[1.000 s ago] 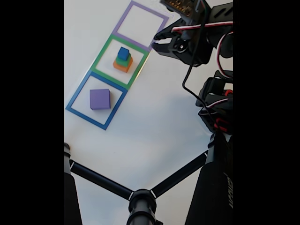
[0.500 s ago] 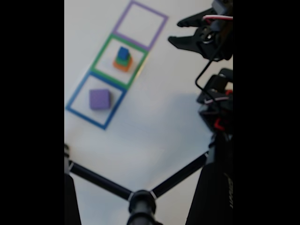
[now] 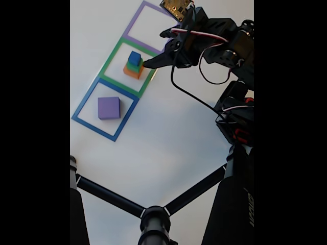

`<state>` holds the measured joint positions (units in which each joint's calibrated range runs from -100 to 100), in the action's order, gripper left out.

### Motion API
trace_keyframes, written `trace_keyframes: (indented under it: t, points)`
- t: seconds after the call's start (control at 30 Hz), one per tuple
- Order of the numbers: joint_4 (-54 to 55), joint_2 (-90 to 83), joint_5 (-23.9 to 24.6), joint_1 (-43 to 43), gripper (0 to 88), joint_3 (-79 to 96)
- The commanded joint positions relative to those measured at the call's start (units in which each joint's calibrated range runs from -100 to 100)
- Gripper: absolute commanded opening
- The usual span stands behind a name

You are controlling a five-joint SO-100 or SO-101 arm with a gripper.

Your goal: Tower of hanoi

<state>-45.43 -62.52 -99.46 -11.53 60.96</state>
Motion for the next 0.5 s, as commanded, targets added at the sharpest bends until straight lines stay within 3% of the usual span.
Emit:
trace_keyframes:
  t: [0.0, 0.47]
  points:
    - [18.9, 1.2, -0.5, 0.2, 32.9, 9.0]
    - [71.8, 26.5, -0.5, 1.9, 32.3, 27.8]
